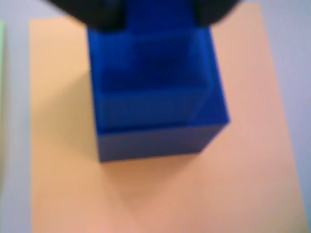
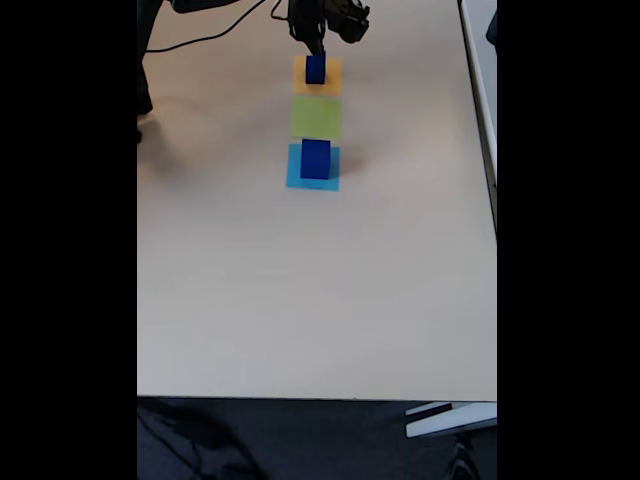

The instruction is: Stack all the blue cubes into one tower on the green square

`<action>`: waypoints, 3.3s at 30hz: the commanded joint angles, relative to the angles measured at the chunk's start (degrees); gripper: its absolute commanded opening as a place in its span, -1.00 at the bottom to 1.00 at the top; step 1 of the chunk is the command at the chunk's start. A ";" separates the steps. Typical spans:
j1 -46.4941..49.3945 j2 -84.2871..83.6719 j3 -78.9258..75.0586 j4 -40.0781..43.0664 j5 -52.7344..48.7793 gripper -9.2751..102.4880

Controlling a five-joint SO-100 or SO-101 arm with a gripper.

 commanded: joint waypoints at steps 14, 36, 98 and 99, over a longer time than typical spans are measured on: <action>1.23 2.64 0.00 -0.44 -0.70 -0.81; 0.70 2.72 -5.10 0.35 -2.64 -0.69; 21.97 16.35 19.69 -25.93 -38.58 -0.16; 22.41 16.70 19.51 -24.87 -38.67 -0.15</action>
